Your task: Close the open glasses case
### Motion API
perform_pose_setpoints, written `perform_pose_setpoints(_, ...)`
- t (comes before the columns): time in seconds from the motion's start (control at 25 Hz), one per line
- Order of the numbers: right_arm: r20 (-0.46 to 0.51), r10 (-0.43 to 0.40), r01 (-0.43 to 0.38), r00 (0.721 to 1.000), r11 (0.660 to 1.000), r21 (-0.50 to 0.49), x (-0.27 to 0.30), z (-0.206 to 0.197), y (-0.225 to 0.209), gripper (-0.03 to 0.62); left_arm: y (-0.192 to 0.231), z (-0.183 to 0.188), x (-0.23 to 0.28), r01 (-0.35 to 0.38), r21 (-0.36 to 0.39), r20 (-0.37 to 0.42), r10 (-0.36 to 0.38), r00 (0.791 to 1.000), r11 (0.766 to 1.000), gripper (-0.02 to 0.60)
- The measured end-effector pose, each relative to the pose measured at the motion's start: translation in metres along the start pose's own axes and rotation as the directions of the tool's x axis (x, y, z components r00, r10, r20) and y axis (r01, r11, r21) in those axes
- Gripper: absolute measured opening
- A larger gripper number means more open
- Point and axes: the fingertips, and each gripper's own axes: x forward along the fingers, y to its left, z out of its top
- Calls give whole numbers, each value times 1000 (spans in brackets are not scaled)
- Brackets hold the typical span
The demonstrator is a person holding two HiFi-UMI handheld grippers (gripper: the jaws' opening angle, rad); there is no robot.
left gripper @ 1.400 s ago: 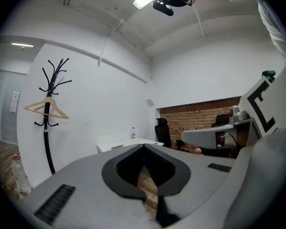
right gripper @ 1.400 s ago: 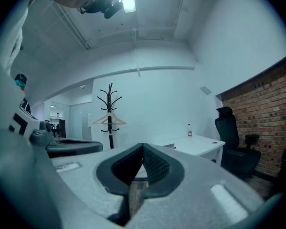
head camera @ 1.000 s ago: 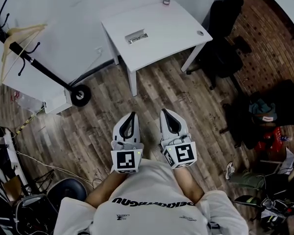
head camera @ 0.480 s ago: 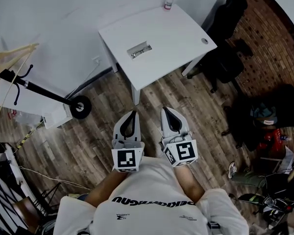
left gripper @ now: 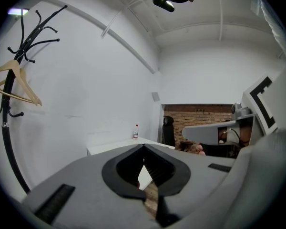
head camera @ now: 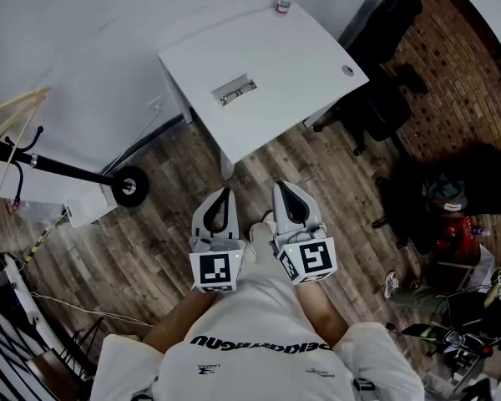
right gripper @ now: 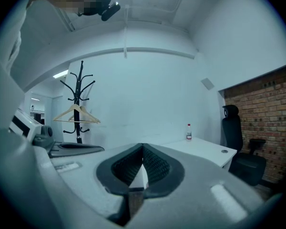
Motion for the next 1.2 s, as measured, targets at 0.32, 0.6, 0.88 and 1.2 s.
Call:
perform_pose_setpoints(0.32,-9,47,-47,999,999,0,50,-4,-27,2,15,-3,54,-39,1,-15,39,999,999,-2)
perform_pose_setpoints(0.6,-17,96,-96,995,995,3,110,5,-76,2,23,4,128,-88,7,-24,88,996,996,-2)
perform_pose_setpoints(0.88,-49,157,-156,986,987,26,175,2,-119,2,44,-2,195,-165,-2,-72,165,984,986,-2)
perform_pose_setpoints(1.2,-95,229,-226,969,973,39,230,-15,-155,2,56,-19,260,-215,9,-124,214,969,977,-2)
